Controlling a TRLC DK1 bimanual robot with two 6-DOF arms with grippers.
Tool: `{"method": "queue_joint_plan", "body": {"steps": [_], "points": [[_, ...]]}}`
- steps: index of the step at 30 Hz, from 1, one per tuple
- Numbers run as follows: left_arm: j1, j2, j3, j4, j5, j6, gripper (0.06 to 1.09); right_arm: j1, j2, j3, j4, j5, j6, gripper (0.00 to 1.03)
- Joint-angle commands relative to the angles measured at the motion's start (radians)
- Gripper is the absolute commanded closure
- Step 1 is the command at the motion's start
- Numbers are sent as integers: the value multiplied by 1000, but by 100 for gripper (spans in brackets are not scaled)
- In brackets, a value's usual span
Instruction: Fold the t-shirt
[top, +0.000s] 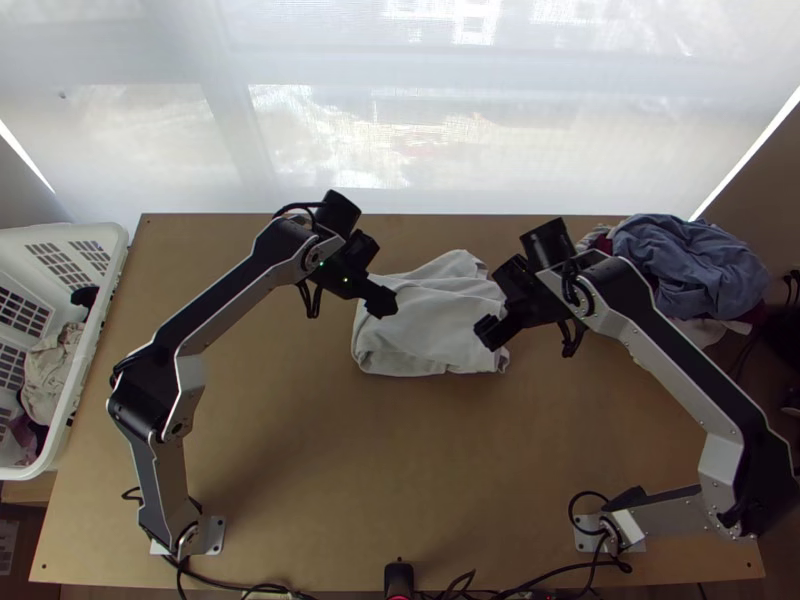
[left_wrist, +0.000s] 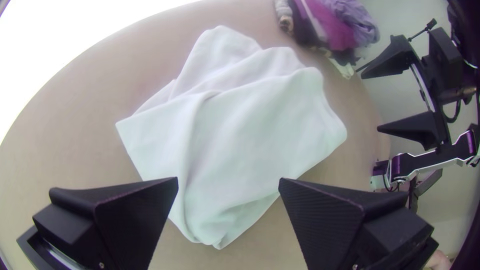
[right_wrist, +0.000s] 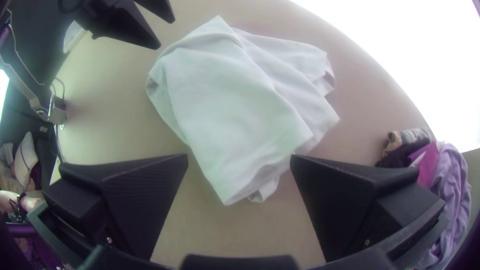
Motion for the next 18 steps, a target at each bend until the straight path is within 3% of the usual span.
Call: {"method": "queue_joint_plan", "body": {"steps": [1,7,18], "points": [[27,15,-93,45,-24,22,10,129,158,33,80,0,-17,8],[-5,90,-76,68,-62,22,10,186,279,24,151,0,-20,8],[23,169,-75,69,-88,48,10,149,455,18,243,0,-20,8]]}}
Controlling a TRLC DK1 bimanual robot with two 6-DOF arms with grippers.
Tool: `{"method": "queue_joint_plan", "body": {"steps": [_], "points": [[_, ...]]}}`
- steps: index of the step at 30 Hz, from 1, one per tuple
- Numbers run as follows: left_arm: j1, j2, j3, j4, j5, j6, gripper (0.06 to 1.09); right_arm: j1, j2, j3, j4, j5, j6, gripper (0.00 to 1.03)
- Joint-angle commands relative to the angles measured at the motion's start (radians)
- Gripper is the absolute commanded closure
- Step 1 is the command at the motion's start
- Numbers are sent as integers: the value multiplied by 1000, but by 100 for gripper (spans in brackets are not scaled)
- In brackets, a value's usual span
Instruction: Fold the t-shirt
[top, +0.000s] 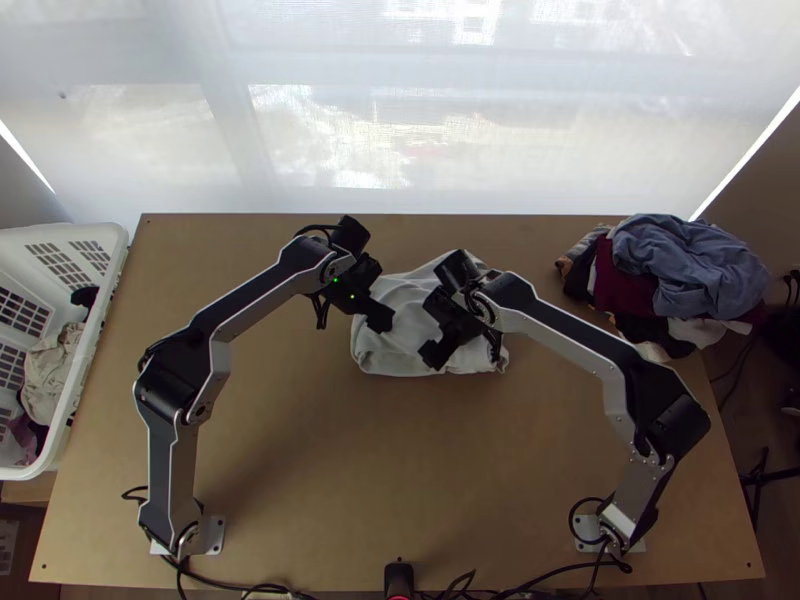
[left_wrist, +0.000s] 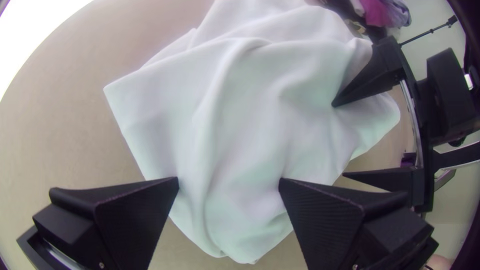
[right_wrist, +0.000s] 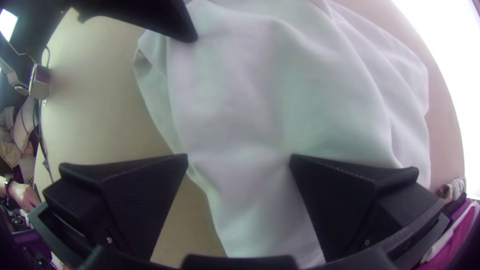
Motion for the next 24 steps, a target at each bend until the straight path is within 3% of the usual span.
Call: {"method": "queue_joint_plan", "body": {"steps": [1,10,17,24], "points": [[22,53,-3,2,-24,19,10,-16,102,4,46,0,-1,8],[22,57,7,-12,-34,23,10,-25,-9,8,17,0,-1,8],[22,-80,60,-76,-34,8,10,4,-194,-3,15,2,-4,8],[83,-312,-9,-122,-34,-6,10,73,-308,-148,49,32,-104,8]]}}
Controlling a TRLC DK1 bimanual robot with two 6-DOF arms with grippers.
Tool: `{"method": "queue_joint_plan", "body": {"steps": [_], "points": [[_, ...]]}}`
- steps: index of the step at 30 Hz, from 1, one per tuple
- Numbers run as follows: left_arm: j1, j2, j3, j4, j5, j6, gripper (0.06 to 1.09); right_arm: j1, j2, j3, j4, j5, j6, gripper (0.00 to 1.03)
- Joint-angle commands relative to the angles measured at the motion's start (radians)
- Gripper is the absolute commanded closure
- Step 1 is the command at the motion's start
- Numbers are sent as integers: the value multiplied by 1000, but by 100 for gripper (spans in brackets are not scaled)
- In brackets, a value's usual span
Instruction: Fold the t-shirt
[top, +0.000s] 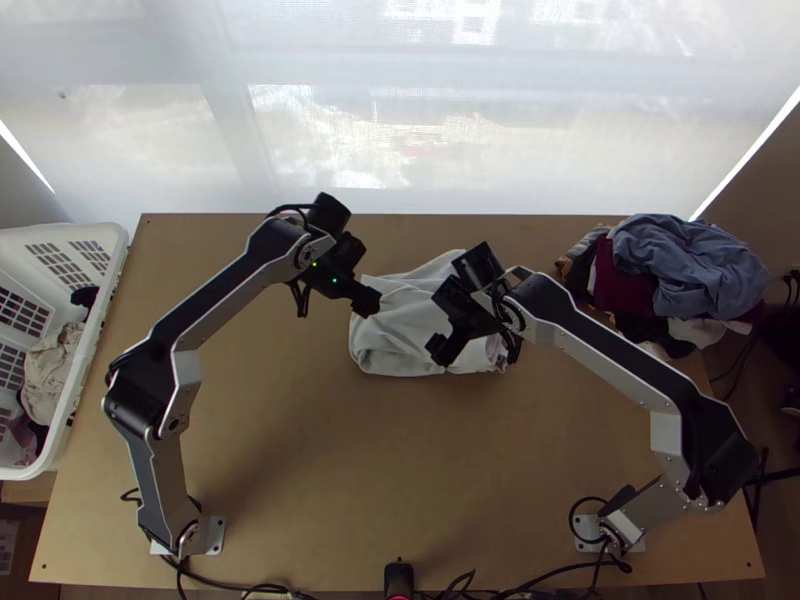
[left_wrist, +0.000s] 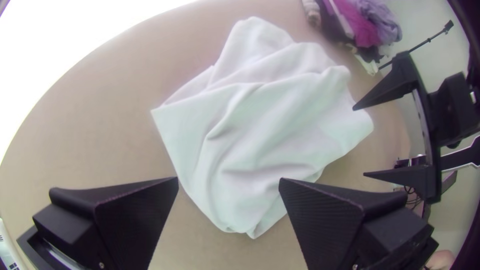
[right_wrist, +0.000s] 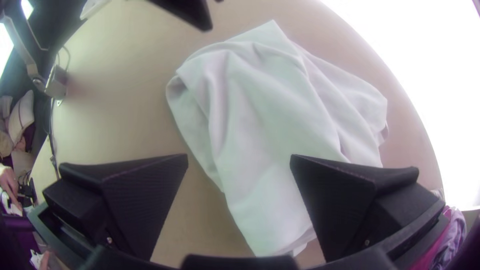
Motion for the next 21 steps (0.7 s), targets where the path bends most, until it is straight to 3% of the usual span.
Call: {"method": "queue_joint_plan", "body": {"steps": [1,7,21], "points": [[62,-218,-70,-33,0,-8,10,76,-125,-143,58,56,-94,8],[192,-389,-213,-33,2,-8,10,200,-206,-413,429,218,-310,7],[312,-580,-398,-33,23,-27,11,225,-87,-559,679,267,-350,6]]}}
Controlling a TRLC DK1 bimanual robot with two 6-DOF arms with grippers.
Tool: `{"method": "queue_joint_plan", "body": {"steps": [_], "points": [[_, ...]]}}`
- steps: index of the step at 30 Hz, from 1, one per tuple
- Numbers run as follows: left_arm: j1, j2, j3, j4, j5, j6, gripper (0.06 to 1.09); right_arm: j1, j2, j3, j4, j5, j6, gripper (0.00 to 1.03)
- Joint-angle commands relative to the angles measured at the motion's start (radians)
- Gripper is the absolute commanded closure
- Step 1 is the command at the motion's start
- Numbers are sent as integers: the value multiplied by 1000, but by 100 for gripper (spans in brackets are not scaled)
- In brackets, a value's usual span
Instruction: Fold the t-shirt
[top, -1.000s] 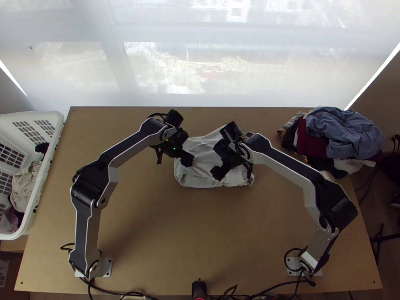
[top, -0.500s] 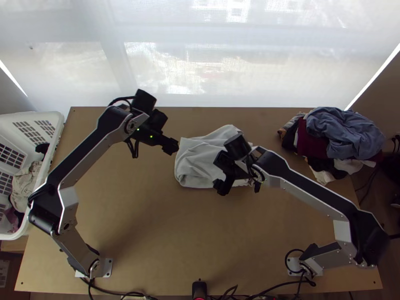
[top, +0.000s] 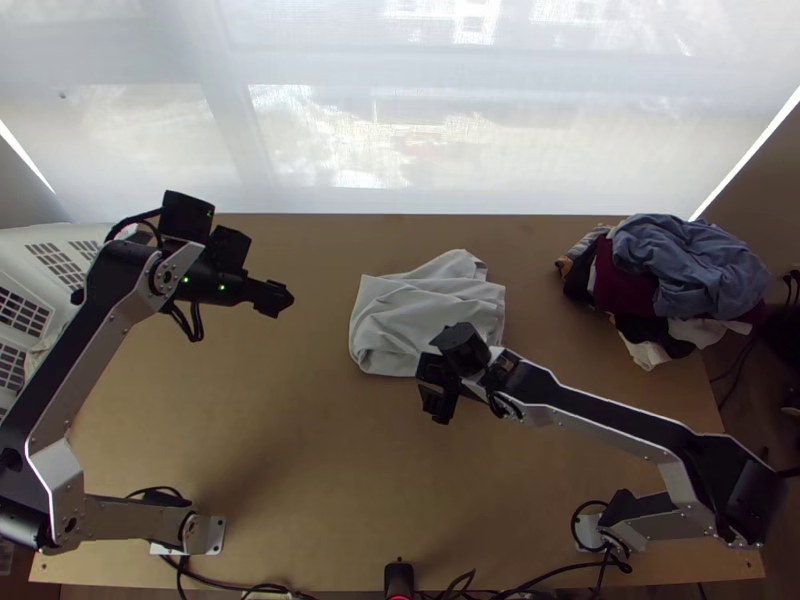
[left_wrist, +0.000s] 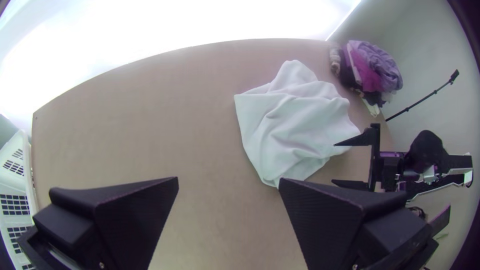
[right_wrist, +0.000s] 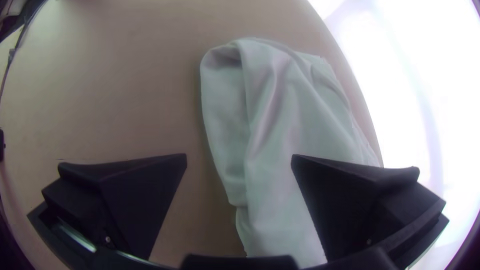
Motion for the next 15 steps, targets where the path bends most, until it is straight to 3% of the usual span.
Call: {"method": "queue_joint_plan", "body": {"steps": [1,15], "points": [[48,-77,-71,0,10,-6,10,16,67,-71,122,32,-21,6],[65,-75,-71,0,10,-1,10,-26,207,-47,267,92,-52,6]]}}
